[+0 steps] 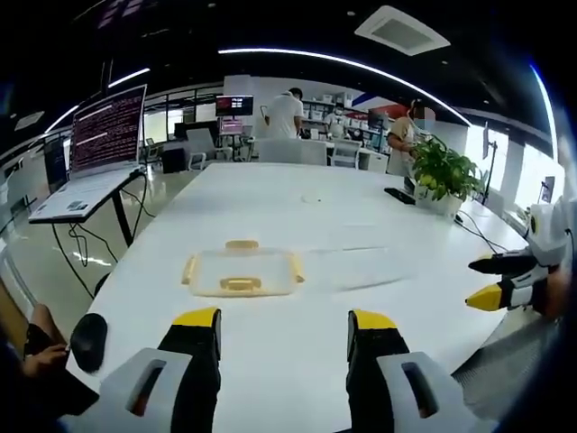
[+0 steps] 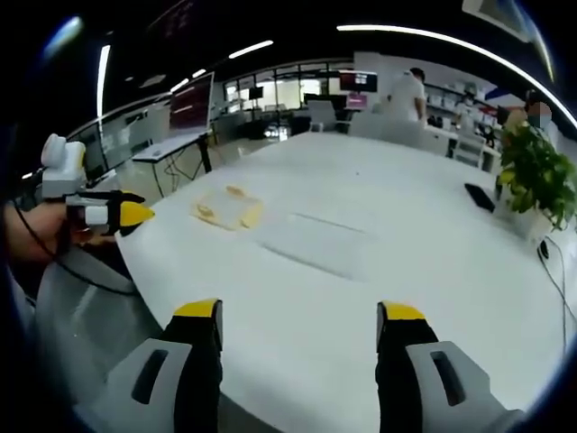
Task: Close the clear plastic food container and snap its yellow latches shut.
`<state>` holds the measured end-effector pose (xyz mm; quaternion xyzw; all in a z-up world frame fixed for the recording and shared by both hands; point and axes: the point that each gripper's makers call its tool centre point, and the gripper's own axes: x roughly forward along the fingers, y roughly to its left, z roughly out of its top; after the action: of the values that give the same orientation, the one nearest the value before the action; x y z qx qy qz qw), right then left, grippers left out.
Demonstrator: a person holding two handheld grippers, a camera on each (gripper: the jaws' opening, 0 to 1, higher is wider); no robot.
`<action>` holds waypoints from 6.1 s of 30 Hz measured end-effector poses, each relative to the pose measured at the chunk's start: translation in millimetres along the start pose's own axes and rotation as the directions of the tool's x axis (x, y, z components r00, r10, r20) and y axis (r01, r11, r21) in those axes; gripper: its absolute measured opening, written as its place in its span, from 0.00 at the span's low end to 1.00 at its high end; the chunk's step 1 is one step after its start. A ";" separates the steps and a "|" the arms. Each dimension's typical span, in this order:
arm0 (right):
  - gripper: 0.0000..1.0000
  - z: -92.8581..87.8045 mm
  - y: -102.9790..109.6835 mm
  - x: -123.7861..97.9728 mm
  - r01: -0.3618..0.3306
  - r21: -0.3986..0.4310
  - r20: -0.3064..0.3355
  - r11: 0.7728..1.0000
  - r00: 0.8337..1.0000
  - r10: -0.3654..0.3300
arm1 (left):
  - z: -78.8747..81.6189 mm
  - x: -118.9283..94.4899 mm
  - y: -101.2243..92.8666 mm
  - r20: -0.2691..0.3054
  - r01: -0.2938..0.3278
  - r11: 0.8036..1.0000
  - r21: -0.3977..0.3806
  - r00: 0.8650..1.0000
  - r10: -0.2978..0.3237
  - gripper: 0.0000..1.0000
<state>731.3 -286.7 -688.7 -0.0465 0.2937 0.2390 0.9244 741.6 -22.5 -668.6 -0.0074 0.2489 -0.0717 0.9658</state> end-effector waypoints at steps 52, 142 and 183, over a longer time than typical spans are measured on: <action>0.58 42.0 39.5 81.5 -0.246 -0.237 -0.147 0.940 0.965 0.216 | -21.5 61.3 61.5 -0.128 0.109 0.989 0.098 0.987 -0.096 0.48; 0.55 70.8 106.3 237.7 -0.686 -0.547 -0.551 0.480 0.727 0.410 | -7.8 177.8 139.6 -0.559 0.696 0.402 0.596 0.718 -0.414 0.50; 0.44 54.7 93.4 269.7 -0.718 -0.523 -0.641 0.459 0.687 0.343 | -17.8 184.4 122.9 -0.681 0.828 0.264 0.495 0.558 -0.475 0.38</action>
<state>908.3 -80.2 -790.9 -0.3755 0.3712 0.6038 0.5972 909.3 73.4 -778.8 0.3229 0.3534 -0.5740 0.6643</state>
